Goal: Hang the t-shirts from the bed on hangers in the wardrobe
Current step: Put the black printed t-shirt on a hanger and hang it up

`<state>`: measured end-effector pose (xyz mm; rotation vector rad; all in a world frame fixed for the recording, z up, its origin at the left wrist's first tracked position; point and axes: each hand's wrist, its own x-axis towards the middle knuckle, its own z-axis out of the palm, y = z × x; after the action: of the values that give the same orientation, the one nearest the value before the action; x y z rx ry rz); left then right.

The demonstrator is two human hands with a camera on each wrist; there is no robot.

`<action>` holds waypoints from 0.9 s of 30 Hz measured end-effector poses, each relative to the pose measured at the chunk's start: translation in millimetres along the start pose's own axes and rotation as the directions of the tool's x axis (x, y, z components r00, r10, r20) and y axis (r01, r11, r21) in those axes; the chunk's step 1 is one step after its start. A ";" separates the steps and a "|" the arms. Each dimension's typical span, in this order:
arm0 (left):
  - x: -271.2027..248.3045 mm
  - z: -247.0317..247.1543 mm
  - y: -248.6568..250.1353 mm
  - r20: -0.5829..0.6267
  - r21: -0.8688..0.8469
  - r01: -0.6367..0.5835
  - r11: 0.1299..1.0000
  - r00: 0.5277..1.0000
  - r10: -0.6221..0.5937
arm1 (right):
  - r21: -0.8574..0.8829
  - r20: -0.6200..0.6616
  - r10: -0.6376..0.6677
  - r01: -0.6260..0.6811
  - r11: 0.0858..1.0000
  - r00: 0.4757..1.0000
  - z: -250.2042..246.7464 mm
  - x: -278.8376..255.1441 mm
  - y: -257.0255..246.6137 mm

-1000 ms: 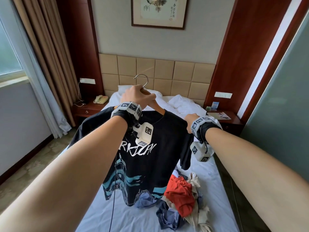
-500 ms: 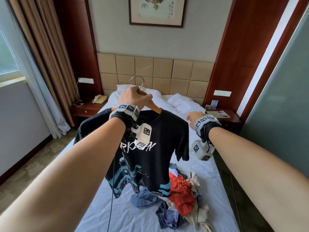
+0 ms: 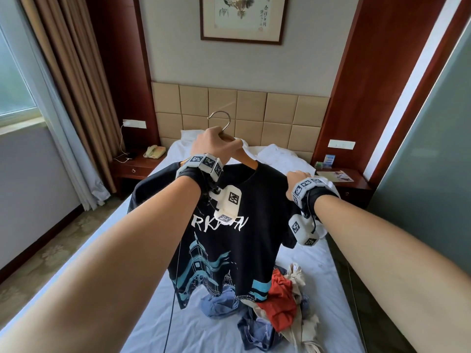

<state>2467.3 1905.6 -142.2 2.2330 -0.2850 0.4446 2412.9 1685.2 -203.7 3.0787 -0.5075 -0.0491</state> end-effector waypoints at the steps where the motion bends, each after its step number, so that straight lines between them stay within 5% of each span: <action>1: 0.4 1.6 0.2 0.014 0.002 -0.006 1.000 1.000 0.006 | 0.060 -0.006 -0.054 0.054 0.997 0.999 -3.3 3.3 -6.9; 6: 5.1 18.3 7.1 0.172 -0.053 0.005 0.999 0.985 0.005 | 0.412 -0.197 -0.236 0.299 0.861 0.951 -37.1 -5.4 -53.9; 11: 5.3 19.6 16.8 0.259 -0.179 0.021 0.984 0.965 0.026 | 0.529 -0.319 -0.103 0.267 0.806 0.942 -40.3 -1.7 -77.2; 15: 14.0 2.5 -8.7 0.201 -0.070 0.123 0.990 0.974 -0.107 | 0.584 -0.328 0.072 0.142 0.799 0.942 -31.2 -1.1 -58.6; 20: 12.6 -4.5 -61.1 0.222 0.192 0.172 0.966 0.951 -0.214 | 0.746 -0.274 0.295 0.009 0.666 0.915 -28.4 6.0 -38.1; 24: 11.9 -4.6 -86.4 0.276 0.166 0.193 0.967 0.932 -0.233 | 0.771 -0.286 0.328 0.013 0.637 0.901 -30.0 8.7 -30.5; 27: 13.9 0.4 -99.2 0.272 -0.053 0.254 0.966 0.934 -0.231 | 0.764 -0.311 0.355 0.009 0.646 0.882 -32.1 3.4 -29.1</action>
<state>2514.4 1967.7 -205.2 2.2037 -0.1584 -0.0004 2426.6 1712.2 -172.5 3.5611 -1.0119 1.1319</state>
